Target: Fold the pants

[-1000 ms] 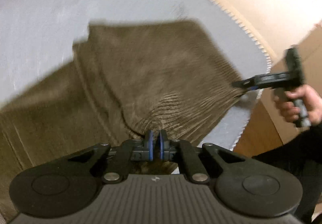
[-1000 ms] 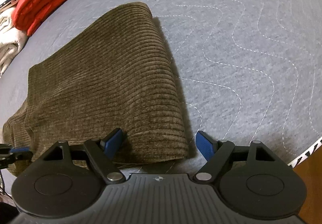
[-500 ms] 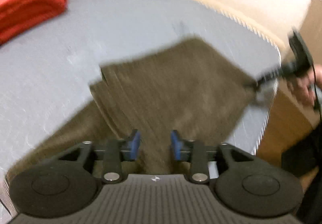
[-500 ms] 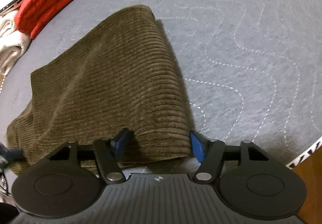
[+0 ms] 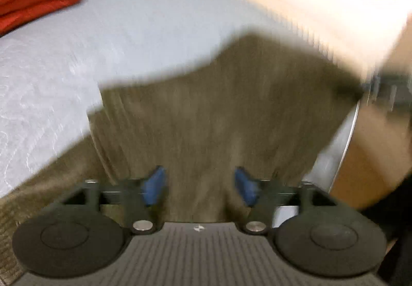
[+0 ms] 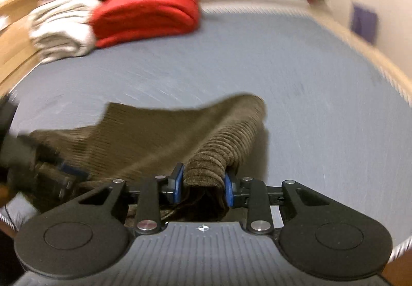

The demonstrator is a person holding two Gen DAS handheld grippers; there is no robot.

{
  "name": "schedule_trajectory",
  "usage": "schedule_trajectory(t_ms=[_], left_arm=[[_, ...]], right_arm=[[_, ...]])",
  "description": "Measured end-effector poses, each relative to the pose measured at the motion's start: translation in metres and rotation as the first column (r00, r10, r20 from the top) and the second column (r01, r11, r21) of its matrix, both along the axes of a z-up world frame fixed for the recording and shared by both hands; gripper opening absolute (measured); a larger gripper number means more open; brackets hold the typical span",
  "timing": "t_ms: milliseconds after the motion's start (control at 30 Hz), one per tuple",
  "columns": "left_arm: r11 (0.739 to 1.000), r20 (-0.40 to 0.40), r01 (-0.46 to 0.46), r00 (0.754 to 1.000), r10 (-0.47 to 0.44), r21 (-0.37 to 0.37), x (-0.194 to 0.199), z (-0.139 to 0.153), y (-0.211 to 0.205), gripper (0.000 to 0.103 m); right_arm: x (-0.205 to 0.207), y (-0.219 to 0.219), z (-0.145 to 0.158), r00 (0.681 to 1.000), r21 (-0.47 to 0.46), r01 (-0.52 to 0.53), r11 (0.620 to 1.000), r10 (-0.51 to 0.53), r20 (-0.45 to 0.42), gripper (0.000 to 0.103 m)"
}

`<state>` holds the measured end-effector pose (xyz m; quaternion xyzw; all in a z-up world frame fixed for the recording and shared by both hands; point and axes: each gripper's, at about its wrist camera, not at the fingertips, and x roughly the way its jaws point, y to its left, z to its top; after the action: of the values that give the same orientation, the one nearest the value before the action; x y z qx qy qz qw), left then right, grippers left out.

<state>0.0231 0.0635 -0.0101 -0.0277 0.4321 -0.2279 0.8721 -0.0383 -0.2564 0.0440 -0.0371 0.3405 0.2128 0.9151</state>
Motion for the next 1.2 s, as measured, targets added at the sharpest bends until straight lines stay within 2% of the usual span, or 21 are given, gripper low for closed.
schedule_trajectory(t_ms=[100,167,233,300,367,533,567,600,633,667,700,800,900,967,1033,1067,1100,1133,1200], left_arm=[[0.984,0.025,-0.058,0.998,0.063,-0.171,0.006,0.026,0.021,0.087],[0.967,0.024,-0.061,0.997,0.069,-0.248,0.01,0.039,0.024,0.095],[0.955,0.033,-0.037,0.998,0.049,-0.295,0.013,0.049,0.02,0.102],[0.953,0.037,0.003,0.999,0.009,-0.303,0.012,0.055,0.016,0.102],[0.96,0.045,0.032,0.999,-0.02,-0.277,0.007,0.057,0.012,0.102],[0.973,0.012,0.006,1.0,-0.004,-0.23,0.014,0.041,0.009,0.102],[0.979,-0.005,-0.017,1.0,0.016,-0.203,0.017,0.036,0.01,0.1],[0.986,-0.015,-0.051,0.999,0.049,-0.161,0.019,0.028,0.012,0.078],[0.989,-0.027,-0.094,0.995,0.092,-0.113,0.022,0.021,0.015,0.039],[0.988,-0.052,-0.123,0.992,0.119,-0.088,0.024,0.014,0.019,0.03],[0.987,-0.065,-0.137,0.989,0.132,-0.08,0.026,0.01,0.025,0.023],[0.985,-0.058,-0.159,0.986,0.155,-0.07,0.024,0.005,0.04,0.02],[0.981,-0.049,-0.18,0.983,0.176,-0.074,0.016,0.006,0.057,0.019],[0.978,-0.048,-0.195,0.98,0.191,-0.076,0.009,0.009,0.072,0.019],[0.972,-0.043,-0.223,0.974,0.221,-0.07,0.001,0.013,0.091,0.019],[0.968,-0.041,-0.241,0.97,0.239,-0.067,-0.003,0.015,0.103,0.019],[0.964,-0.042,-0.257,0.966,0.254,-0.066,-0.007,0.019,0.115,0.019],[0.96,-0.045,-0.272,0.962,0.27,-0.065,-0.013,0.019,0.126,0.019],[0.951,-0.051,-0.307,0.951,0.305,-0.047,-0.024,0.02,0.148,0.019]], right_arm=[[-0.012,0.028,0.005,0.992,-0.065,-0.091,0.994,0.097,0.085,0.031],[-0.021,0.05,0.005,0.977,-0.109,-0.153,0.982,0.167,0.134,0.03],[-0.03,0.073,0.007,0.954,-0.152,-0.217,0.964,0.242,0.175,0.03],[-0.042,0.098,0.005,0.925,-0.199,-0.275,0.941,0.315,0.21,0.03],[-0.055,0.122,0.004,0.89,-0.248,-0.332,0.91,0.389,0.236,0.03],[-0.073,0.167,-0.012,0.81,-0.346,-0.441,0.828,0.533,0.244,0.03],[-0.078,0.174,-0.015,0.801,-0.356,-0.452,0.818,0.548,0.24,0.03],[-0.08,0.18,-0.018,0.792,-0.368,-0.462,0.807,0.562,0.237,0.03],[-0.082,0.185,-0.019,0.786,-0.378,-0.468,0.799,0.571,0.236,0.03],[-0.083,0.188,-0.02,0.782,-0.383,-0.472,0.794,0.577,0.233,0.03],[-0.08,0.192,-0.02,0.783,-0.384,-0.474,0.792,0.579,0.228,0.03],[-0.067,0.203,-0.015,0.792,-0.359,-0.488,0.796,0.577,0.202,0.03],[-0.065,0.211,-0.012,0.759,-0.357,-0.531,0.768,0.619,0.203,0.035],[-0.062,0.212,-0.002,0.742,-0.281,-0.584,0.762,0.641,0.196,0.042],[-0.053,0.209,0.011,0.738,-0.147,-0.631,0.762,0.648,0.189,0.061],[-0.046,0.205,0.015,0.742,-0.071,-0.64,0.765,0.64,0.2,0.076],[-0.036,0.196,0.021,0.756,0.018,-0.637,0.771,0.62,0.212,0.083],[-0.024,0.189,0.026,0.777,0.104,-0.621,0.777,0.594,0.206,0.083],[0.002,0.176,0.028,0.836,0.214,-0.549,0.808,0.524,0.165,0.083]])
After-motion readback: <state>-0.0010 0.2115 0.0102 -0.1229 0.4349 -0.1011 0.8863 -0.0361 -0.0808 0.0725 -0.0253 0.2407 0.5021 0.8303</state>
